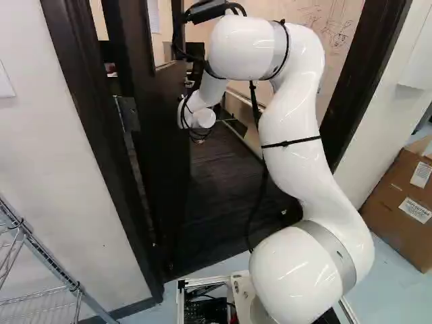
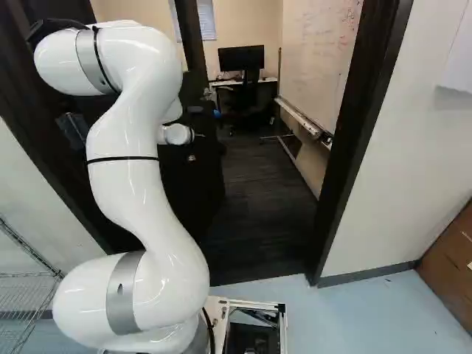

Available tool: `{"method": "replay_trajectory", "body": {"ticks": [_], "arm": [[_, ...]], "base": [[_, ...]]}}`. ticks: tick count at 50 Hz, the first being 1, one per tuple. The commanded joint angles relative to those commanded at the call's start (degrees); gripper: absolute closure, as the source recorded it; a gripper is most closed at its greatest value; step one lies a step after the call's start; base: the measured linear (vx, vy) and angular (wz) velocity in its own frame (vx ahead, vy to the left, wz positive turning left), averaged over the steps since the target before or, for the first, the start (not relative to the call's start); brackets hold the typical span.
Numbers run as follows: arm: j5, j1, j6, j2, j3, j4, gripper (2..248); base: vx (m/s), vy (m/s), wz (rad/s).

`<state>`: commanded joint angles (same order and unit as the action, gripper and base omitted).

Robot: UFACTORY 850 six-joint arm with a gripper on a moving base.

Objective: Open the door and move inside

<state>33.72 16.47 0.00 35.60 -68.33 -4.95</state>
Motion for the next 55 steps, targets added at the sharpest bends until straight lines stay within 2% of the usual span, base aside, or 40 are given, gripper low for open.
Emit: {"method": "replay_trajectory", "body": {"ticks": [55], "arm": [[0.0,6.28,0.0,6.04,-8.33,0.86,3]], "base": [[0.0,0.0,0.0]]}}
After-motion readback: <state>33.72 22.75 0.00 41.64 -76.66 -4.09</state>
